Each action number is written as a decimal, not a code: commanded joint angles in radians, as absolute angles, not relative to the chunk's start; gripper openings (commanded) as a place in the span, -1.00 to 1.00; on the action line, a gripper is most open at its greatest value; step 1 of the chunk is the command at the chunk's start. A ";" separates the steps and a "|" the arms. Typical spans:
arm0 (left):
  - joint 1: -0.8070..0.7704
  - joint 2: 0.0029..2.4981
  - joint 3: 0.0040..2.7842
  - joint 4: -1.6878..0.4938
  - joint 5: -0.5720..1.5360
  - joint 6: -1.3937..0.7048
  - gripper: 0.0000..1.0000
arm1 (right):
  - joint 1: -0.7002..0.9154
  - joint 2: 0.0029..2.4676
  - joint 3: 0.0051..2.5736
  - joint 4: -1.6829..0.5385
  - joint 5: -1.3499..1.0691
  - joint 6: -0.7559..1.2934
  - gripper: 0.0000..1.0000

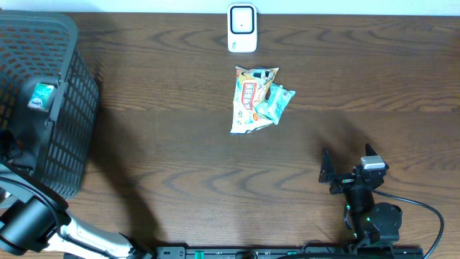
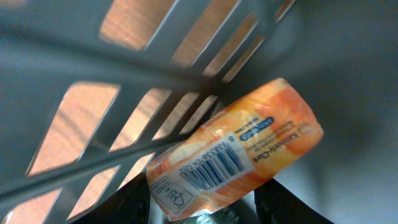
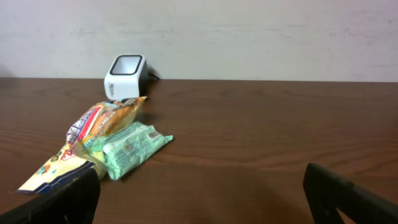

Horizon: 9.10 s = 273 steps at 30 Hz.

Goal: Scan the item barcode
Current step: 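Close the left gripper on the orange soap box and lift it, then raise the orange box out of the basket with the left gripper, then carry the orange box to the scanner and release it beside the packs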

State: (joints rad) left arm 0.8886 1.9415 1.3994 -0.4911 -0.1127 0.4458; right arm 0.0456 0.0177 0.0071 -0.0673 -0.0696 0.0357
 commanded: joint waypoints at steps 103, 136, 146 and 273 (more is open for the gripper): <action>0.021 1.529 1.396 -0.544 0.088 -0.234 -0.86 | 0.054 0.014 0.006 -0.072 -0.062 0.021 0.99; 0.167 1.604 1.396 -0.344 -0.437 -0.023 -0.85 | 0.054 0.014 0.006 -0.072 -0.062 0.021 0.99; 0.059 1.530 1.398 -0.332 -0.431 -0.023 -0.85 | 0.054 0.014 0.006 -0.072 -0.062 0.021 0.99; -0.441 1.750 1.405 -0.337 0.150 -0.586 -0.85 | 0.054 0.014 0.006 -0.072 -0.062 0.021 0.99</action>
